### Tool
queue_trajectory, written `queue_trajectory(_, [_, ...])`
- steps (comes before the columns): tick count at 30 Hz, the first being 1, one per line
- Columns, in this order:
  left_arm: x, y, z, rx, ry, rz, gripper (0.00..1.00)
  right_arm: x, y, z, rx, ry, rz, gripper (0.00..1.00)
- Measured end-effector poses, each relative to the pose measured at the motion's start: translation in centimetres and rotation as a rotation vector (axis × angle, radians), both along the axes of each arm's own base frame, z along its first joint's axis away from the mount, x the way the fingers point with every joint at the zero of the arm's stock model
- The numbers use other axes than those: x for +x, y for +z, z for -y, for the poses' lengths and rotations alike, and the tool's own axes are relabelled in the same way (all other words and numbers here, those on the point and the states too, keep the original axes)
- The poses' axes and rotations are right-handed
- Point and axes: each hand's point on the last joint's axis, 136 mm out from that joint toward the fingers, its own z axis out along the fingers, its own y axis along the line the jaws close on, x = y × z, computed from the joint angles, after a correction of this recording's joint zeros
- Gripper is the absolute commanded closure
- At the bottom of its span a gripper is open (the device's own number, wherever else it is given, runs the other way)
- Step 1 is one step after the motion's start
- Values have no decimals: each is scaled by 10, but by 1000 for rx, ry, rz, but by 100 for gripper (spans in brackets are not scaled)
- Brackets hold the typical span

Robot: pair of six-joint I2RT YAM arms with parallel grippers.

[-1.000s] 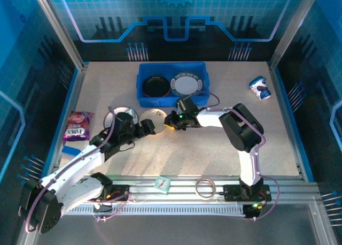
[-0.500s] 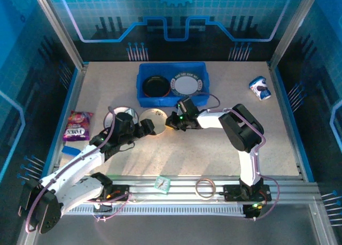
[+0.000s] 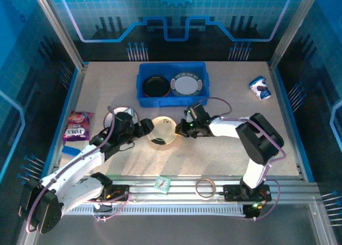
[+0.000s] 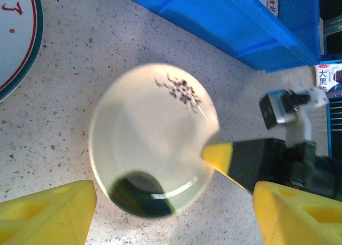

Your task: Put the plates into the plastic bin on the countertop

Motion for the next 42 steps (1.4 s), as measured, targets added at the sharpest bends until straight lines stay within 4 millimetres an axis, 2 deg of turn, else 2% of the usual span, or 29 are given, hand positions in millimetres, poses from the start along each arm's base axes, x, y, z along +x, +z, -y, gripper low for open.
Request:
queue_trajectory(4, [4,-5,3,-11,-9,-13,22,-9,19,13,19,29,19,100])
queue_trajectory(7, [8,-10,11,-27,-32,-26,24,-8,36,20,52,41,40,100])
queue_trajectory(13, [15,-18,27,-74,-77,-45,40,-11,56,23,126,79,38,100])
queue_trajectory(15, [17,-21,30,-84,-85,-51,54,-13,62,19,152,101,29,100])
queue_trajectory(17, [17,-22,33,-93,-91,-56,74,-15,69,15,178,125,24,100])
queue_trajectory(19, [19,-20,35,-101,-97,-48,97,-12,77,12,188,137,38,100])
queue_trajectory(20, [21,-17,35,-114,-98,-41,100,-11,76,14,176,128,36,100])
queue_trajectory(21, [24,-9,37,-128,-105,-17,100,-9,74,18,172,119,28,94])
queue_trajectory(22, [25,-6,38,-130,-108,-8,100,-8,76,19,174,119,33,83])
queue_trajectory(23, [25,-6,39,-139,-105,-11,100,-6,79,18,178,118,39,79])
queue_trajectory(25, [28,-2,39,-157,-101,0,100,-3,85,17,184,131,59,74])
queue_trajectory(27, [29,0,39,-178,-98,9,100,0,90,15,190,141,81,73])
queue_trajectory(29, [30,3,39,-194,-96,14,100,2,93,14,193,141,91,75])
queue_trajectory(30, [30,5,41,-204,-101,18,100,3,94,14,195,143,98,83])
queue_trajectory(32, [30,9,42,-218,-106,26,100,5,96,14,194,141,106,90])
queue_trajectory(33, [31,12,41,-226,-104,35,100,8,97,15,196,136,108,99])
queue_trajectory(35, [33,14,40,-237,-95,40,100,12,100,15,202,131,114,100])
queue_trajectory(36, [34,14,39,-240,-91,42,90,14,101,14,205,124,112,100])
queue_trajectory(37, [35,15,38,-240,-90,43,69,15,102,14,206,123,113,100])
queue_trajectory(38, [35,16,38,-244,-90,45,42,17,103,13,205,122,116,100])
queue_trajectory(39, [34,17,38,-247,-91,44,8,20,104,13,198,114,116,100])
queue_trajectory(40, [32,17,38,-246,-90,41,1,24,106,13,192,108,119,100])
queue_trajectory(42, [29,20,34,-242,-82,48,1,40,115,13,167,84,145,100])
